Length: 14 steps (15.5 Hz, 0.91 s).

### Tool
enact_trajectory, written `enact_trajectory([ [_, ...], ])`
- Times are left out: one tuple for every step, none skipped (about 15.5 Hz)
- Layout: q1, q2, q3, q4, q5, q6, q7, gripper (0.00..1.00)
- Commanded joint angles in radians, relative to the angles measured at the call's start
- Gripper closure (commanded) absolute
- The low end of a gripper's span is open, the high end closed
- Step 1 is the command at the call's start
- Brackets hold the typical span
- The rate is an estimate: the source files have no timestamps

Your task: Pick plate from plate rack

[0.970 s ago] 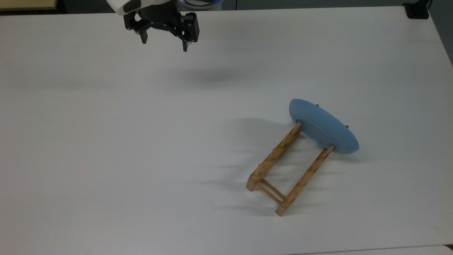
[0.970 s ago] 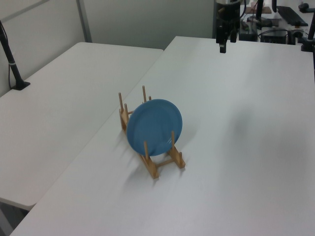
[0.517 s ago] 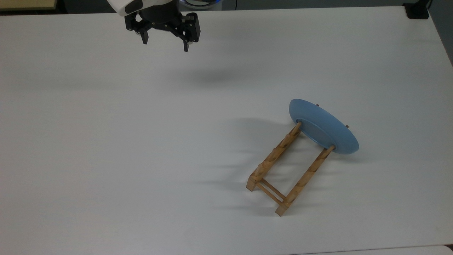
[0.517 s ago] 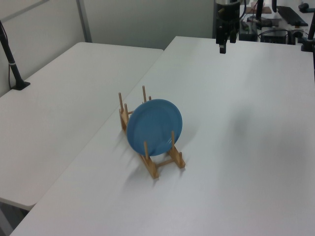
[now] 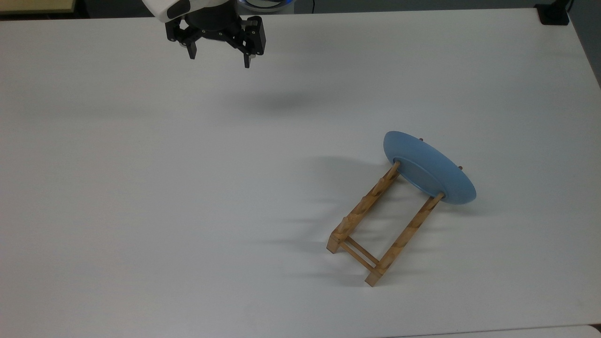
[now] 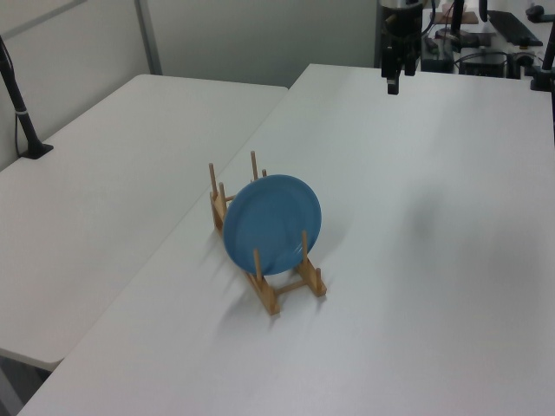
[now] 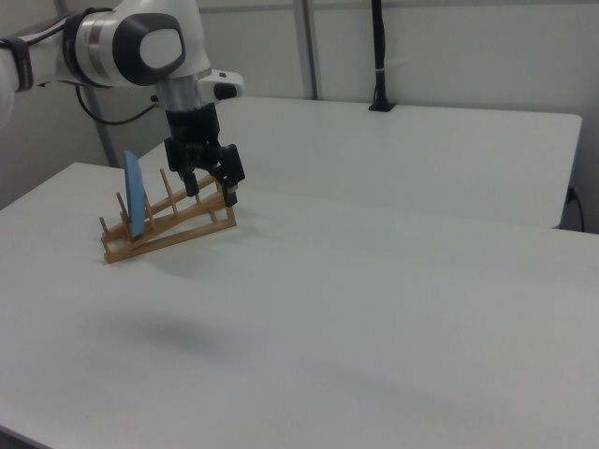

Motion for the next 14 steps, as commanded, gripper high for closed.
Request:
enact_trajectory([
  [0.0, -0.006, 0.004, -0.012, 0.023, 0.05, -0.024, 0.0],
  [0.0, -0.003, 0.005, -0.012, 0.022, 0.059, -0.024, 0.0],
  [0.002, 0.0, 0.004, -0.01, 0.022, 0.064, -0.025, 0.0],
  [0.003, 0.002, 0.004, -0.009, 0.022, 0.066, -0.025, 0.0],
  [0.003, 0.002, 0.004, -0.01, 0.022, 0.066, -0.024, 0.0],
  [0.003, 0.0, 0.004, -0.01, 0.022, 0.066, -0.021, 0.0],
  [0.003, 0.0, 0.004, -0.009, 0.022, 0.063, -0.017, 0.0],
  [0.003, 0.0, 0.004, -0.01, 0.022, 0.061, -0.017, 0.0],
  [0.005, 0.0, 0.004, -0.009, 0.022, 0.058, -0.017, 0.0],
  [0.005, 0.0, 0.004, -0.009, 0.022, 0.058, -0.019, 0.0],
  [0.005, 0.0, 0.004, -0.009, 0.02, 0.058, -0.024, 0.0],
  [0.005, 0.0, 0.004, -0.009, 0.02, 0.058, -0.025, 0.0],
  [0.005, 0.0, 0.004, -0.009, 0.02, 0.058, -0.025, 0.0],
  [0.005, 0.0, 0.004, -0.007, 0.02, 0.058, -0.024, 0.0],
])
